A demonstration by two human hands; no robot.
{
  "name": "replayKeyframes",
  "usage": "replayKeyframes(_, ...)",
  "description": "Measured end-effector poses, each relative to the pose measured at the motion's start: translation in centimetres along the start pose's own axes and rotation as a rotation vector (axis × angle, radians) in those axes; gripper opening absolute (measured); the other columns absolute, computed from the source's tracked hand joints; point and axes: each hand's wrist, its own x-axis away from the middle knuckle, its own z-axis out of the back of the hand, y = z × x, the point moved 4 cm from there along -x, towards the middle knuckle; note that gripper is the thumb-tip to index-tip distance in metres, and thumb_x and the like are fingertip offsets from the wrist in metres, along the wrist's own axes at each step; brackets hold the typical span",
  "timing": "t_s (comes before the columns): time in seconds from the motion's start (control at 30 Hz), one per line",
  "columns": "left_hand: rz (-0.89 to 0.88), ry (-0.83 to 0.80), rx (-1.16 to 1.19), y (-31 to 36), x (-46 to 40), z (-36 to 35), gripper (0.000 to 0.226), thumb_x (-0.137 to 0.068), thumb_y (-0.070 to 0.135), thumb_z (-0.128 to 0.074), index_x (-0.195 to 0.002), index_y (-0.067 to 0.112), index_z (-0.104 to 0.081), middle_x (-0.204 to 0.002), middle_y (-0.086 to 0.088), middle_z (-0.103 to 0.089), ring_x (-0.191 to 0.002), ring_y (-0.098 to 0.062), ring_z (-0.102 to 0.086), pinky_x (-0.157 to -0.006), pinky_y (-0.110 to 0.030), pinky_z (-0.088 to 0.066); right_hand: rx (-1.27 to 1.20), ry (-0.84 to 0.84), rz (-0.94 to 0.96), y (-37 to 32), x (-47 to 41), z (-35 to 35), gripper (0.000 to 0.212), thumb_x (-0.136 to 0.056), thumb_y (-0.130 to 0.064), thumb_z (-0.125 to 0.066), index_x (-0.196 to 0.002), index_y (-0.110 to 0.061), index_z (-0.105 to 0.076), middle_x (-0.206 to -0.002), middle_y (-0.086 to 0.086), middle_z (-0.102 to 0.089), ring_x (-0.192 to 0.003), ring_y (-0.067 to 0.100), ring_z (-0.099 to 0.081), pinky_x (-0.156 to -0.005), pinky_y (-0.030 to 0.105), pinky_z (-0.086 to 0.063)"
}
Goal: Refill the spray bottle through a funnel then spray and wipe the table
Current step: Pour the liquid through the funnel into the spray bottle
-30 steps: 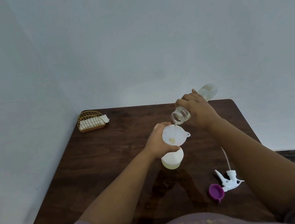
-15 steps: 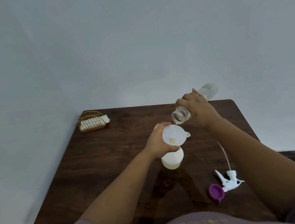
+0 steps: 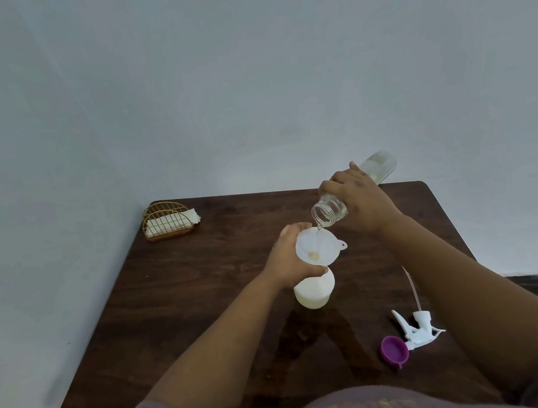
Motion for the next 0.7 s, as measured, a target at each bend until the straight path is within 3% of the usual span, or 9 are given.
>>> replayKeyframes(0.7, -0.007, -0.001, 0.004, -0.12, -0.01, 0.02, 0.088, -0.062, 0.032, -0.088, -0.136, 0.028, -0.041, -0.136, 0.007, -0.042, -0.119, -0.017, -0.048, -0.096, -0.038, -0.050, 0.009, 0.002, 0.003, 0.13, -0.39, -0.46, 0.050, -0.060, -0.015, -0.084, -0.100, -0.025, -0.055, -0.086, -0.002, -0.054, -0.085, 0.020, -0.057, -0.112, 0.042, -0.023)
